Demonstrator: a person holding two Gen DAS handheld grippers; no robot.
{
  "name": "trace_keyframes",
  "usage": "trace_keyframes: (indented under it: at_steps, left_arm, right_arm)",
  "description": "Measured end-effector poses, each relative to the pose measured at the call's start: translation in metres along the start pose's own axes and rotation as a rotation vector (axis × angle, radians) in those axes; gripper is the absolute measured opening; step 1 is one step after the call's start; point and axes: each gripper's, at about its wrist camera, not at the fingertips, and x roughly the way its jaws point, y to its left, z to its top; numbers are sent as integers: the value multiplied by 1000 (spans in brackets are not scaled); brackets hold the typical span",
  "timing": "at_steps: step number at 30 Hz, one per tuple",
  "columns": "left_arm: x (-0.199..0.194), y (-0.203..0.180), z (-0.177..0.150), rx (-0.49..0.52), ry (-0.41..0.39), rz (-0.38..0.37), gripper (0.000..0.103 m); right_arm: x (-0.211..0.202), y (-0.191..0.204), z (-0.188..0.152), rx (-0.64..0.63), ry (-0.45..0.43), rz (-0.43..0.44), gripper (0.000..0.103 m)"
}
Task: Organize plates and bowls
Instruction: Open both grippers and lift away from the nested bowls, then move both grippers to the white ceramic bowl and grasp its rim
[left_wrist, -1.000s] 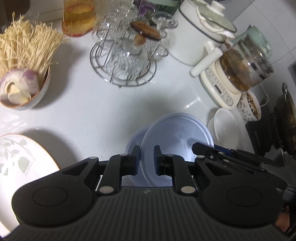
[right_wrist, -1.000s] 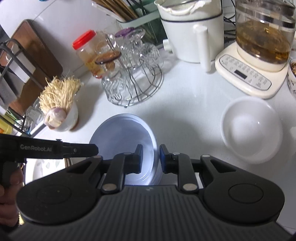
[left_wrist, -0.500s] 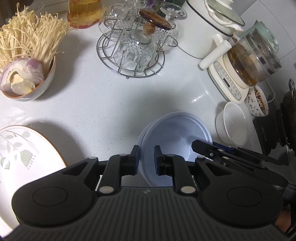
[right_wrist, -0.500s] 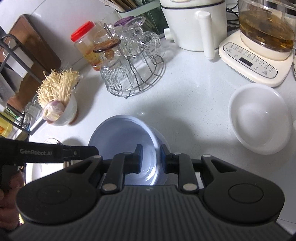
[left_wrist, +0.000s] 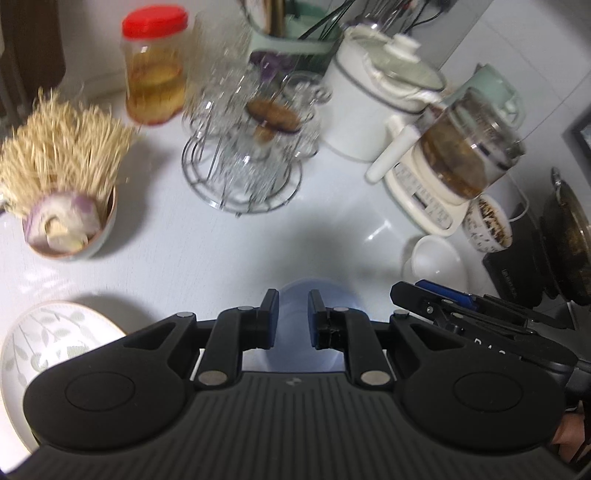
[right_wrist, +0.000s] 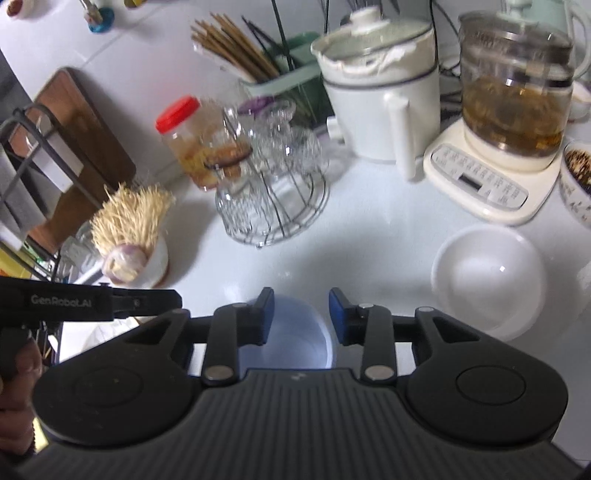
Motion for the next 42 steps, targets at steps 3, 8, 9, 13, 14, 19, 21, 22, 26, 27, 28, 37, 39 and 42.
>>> trace_keyframes:
  at_steps: [3, 8, 9, 13, 14, 19, 21, 22, 26, 27, 28, 37, 39, 42]
  left_arm:
    - [-11, -7, 3, 19, -30, -14, 18]
    - [-25, -19, 7, 48, -63, -33, 18]
    - [-27, -21, 8, 52, -67, -38, 18]
    - [-31, -29, 9, 74, -80, -49, 18]
    - [-31, -31, 9, 79, -83, -50, 18]
    - [-28, -40, 12, 91, -86, -61, 18]
    - [-26, -44, 13, 94, -84, -66, 18]
    - [-24, -46, 14, 96, -83, -68, 18]
    - [-18, -55, 16, 107, -75, -76, 18]
    - [-16, -57, 17, 111, -72, -78, 18]
    - [-15, -59, 17, 115, -69, -80, 18]
    - [3, -86, 22, 156, -42, -104, 18]
    - [7, -93, 23, 165, -35, -109, 18]
    - [13, -100, 25, 175, -25, -115, 18]
  right_arm:
    - [-14, 3, 6, -13, -44, -16, 37]
    - [-36, 5, 15, -25, -106, -34, 37]
    - [-39, 5, 17, -25, -115, -37, 37]
    - [-47, 7, 19, -40, -139, -48, 37]
    - [-48, 6, 19, -42, -141, -52, 37]
    - [-49, -1, 21, -31, -150, -63, 37]
    - [-50, -4, 22, -27, -154, -70, 37]
    - [-51, -5, 22, -25, -156, -74, 37]
    - [-54, -14, 21, -8, -160, -89, 37]
    - [-54, -17, 21, -2, -159, -92, 37]
    - [-54, -19, 20, 3, -159, -95, 37]
    - [-62, -44, 18, 51, -163, -132, 37]
    - [-63, -50, 17, 64, -164, -141, 37]
    - [-66, -58, 16, 81, -166, -156, 37]
